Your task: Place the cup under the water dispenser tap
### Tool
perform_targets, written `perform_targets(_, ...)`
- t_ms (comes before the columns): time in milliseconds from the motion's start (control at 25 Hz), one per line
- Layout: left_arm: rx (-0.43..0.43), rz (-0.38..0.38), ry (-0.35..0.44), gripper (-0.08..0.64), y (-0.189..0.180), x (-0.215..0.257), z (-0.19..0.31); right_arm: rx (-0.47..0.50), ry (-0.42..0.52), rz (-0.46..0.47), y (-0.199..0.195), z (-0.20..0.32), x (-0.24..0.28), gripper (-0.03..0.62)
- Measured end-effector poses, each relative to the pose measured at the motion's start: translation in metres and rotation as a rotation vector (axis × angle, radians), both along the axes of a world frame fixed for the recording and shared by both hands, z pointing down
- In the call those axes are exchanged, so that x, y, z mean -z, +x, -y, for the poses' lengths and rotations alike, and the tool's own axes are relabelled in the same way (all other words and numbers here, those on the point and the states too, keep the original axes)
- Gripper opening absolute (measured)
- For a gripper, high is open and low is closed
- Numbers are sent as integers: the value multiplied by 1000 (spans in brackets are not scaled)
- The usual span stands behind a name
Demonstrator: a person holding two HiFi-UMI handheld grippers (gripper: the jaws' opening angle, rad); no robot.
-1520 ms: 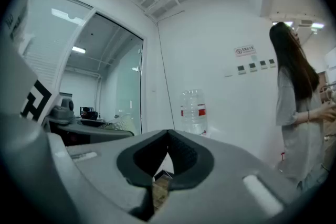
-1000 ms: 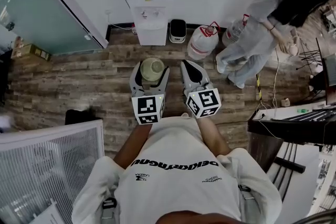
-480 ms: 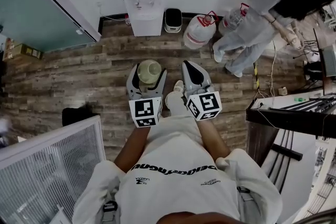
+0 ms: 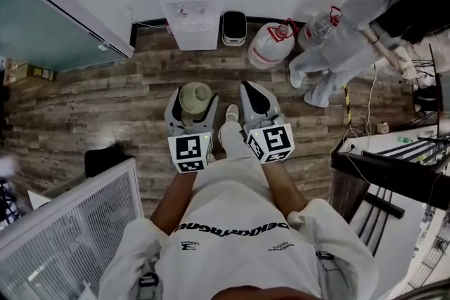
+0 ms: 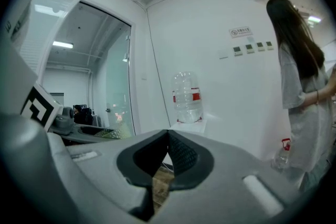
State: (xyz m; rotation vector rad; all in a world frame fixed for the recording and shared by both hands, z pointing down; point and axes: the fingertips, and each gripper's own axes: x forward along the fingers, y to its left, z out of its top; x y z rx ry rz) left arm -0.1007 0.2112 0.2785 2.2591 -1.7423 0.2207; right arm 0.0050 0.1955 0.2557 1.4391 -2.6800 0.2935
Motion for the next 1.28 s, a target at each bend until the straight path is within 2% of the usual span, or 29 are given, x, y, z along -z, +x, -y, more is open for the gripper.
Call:
perform_targets(200, -1, 28, -33, 376, 11, -17, 72, 0, -43, 17, 12, 68, -18, 0)
perform_targets(520, 20, 65, -64, 376, 30, -38, 168, 18, -81, -6, 35, 157, -49, 0)
perform_targets(1000, 46, 81, -127, 376, 43, -94, 240, 58, -130, -9, 34, 232, -102, 0)
perform_targets(1280, 18, 85, -145, 376, 27, -144, 273, 38, -157, -34, 15, 264, -146, 0)
